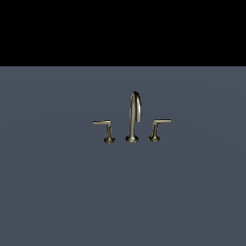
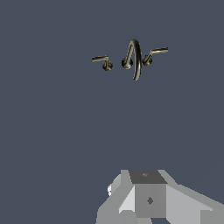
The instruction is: Turn on the faucet by rotating a designated handle.
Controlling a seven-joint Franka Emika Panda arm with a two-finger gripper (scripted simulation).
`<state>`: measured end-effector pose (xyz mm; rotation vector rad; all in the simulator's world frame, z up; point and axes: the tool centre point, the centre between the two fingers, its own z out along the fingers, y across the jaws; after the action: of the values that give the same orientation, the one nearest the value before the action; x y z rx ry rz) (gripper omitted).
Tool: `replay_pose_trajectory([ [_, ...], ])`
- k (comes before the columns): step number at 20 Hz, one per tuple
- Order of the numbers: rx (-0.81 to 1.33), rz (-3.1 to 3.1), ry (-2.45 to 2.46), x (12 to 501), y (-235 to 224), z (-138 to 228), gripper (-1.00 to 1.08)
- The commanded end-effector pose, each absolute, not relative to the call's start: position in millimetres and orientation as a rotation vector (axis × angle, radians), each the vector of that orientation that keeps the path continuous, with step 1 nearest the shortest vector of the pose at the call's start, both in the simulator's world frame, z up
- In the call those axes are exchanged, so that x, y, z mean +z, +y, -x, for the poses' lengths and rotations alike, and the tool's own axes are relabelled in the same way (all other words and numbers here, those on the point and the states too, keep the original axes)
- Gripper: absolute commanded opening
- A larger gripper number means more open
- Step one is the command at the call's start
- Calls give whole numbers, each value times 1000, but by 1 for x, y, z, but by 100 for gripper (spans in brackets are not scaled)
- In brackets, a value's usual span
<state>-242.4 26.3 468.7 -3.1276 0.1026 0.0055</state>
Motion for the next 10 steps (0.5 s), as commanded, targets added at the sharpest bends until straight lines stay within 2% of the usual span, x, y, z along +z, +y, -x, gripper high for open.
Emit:
replay_pose_trajectory([
  [1,6,3126,155,460,33,238,-100],
  [10,6,3100,430,414,63,212,-100],
])
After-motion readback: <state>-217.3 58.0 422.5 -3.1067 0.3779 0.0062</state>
